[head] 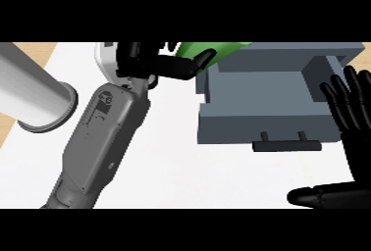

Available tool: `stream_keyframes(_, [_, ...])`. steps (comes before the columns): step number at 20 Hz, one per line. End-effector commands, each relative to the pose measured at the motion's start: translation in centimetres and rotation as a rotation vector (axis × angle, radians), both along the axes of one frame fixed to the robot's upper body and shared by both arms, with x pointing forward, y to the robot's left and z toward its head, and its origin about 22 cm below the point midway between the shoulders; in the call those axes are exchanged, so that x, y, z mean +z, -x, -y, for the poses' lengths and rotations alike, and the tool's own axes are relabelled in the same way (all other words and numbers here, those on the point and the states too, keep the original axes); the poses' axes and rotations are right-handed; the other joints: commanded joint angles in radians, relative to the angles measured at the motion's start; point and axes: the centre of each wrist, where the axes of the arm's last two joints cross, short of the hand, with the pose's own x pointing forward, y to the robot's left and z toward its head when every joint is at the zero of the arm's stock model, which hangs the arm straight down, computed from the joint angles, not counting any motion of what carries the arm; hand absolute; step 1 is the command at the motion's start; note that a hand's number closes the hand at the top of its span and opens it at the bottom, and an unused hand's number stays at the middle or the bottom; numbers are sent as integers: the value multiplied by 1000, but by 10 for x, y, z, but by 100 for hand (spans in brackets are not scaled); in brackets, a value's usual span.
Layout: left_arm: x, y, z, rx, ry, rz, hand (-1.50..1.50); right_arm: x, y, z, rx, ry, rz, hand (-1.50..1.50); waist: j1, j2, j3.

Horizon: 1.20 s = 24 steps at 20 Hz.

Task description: Pick up the cup, place it into the drawer and close the drawer

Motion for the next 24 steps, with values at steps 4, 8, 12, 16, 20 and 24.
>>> stream_keyframes(4, [23, -22, 34, 2, -64, -53, 150, -14, -6, 12, -7, -14, 3, -150, -7, 3, 1])
stream_keyframes(8, [18, -28, 55, 28, -76, -81, 150, -1, -9, 1, 21, -9, 8, -150, -17, 4, 0])
stream_keyframes(12, [0, -37, 50, 19, -92, -103, 150, -5, -5, 2, 6, 6, 1, -150, -13, 5, 0])
stream_keyframes(16, [-22, -28, 69, 45, -134, -131, 150, -8, -15, 8, 7, 5, 7, -150, -28, 6, 1])
stream_keyframes(20, [-9, -45, 68, 51, -138, -156, 150, -8, 2, -5, 16, 3, 17, -150, -40, 11, 1])
stream_keyframes(24, [-21, -41, 76, 49, -225, -163, 150, 0, -24, 2, 38, -5, 21, -150, -53, 15, 1])
